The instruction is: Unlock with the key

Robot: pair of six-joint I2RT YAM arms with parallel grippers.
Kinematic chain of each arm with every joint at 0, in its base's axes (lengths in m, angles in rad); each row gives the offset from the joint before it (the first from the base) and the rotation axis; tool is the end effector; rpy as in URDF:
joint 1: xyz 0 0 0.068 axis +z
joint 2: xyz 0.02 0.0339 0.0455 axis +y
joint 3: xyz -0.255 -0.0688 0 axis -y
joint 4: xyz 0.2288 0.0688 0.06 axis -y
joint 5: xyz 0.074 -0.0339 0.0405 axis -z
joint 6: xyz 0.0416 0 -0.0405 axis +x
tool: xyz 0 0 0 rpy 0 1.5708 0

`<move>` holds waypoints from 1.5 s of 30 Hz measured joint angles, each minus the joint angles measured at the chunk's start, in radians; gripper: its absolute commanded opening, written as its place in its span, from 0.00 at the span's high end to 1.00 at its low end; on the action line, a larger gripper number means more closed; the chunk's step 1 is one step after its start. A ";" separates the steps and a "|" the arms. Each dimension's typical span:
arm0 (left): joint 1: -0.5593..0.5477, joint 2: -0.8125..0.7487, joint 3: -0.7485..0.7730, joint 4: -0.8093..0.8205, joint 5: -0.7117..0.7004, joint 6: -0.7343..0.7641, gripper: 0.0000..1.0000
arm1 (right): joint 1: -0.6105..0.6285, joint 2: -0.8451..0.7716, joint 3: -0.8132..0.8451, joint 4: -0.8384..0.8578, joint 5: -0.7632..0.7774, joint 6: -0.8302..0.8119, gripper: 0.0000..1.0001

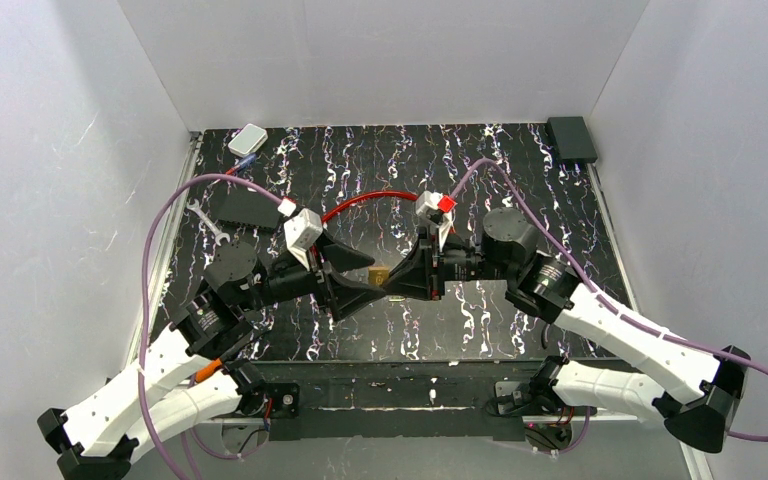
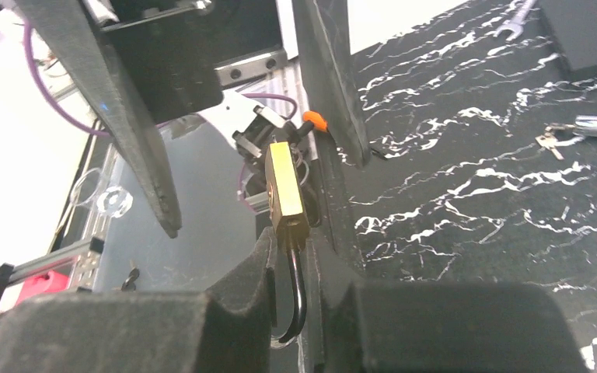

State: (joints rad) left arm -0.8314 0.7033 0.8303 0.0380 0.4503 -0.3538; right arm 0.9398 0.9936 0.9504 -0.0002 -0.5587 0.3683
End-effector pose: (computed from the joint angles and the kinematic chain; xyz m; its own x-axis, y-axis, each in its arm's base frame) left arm 0.0909 -0.1266 0.3852 -0.2269 -0.2141 -0.9501 0.9337 0.2295 -0.2747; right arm 0.1127 0.1916 0.3725 -0.3829 -0.0065 -0.9238 -0.9210 0.0804 0.3811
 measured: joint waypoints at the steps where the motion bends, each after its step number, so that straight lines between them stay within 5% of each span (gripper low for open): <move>1: 0.000 -0.003 0.000 -0.005 -0.011 0.001 0.02 | -0.001 -0.009 -0.013 0.002 0.022 0.003 0.99; 10: 0.000 -0.048 0.000 -0.123 -0.180 0.032 0.02 | -0.001 -0.105 -0.170 -0.003 0.245 0.085 0.99; 22: 0.000 -0.091 -0.105 -0.378 -0.641 0.126 0.02 | -0.002 -0.100 -0.294 -0.144 0.494 0.214 0.99; 34: 0.000 -0.005 -0.027 -0.588 -0.685 -0.077 0.02 | -0.002 0.085 -0.311 -0.153 0.579 0.311 0.99; 45: 0.000 -0.046 0.019 -0.690 -0.731 -0.010 0.02 | -0.004 0.453 -0.138 -0.048 0.533 0.339 0.99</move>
State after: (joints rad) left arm -0.8310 0.6575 0.8490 -0.6521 -0.2802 -0.3634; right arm 0.9360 1.4464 0.8127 -0.0479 -0.0261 0.7074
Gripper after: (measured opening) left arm 0.981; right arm 0.189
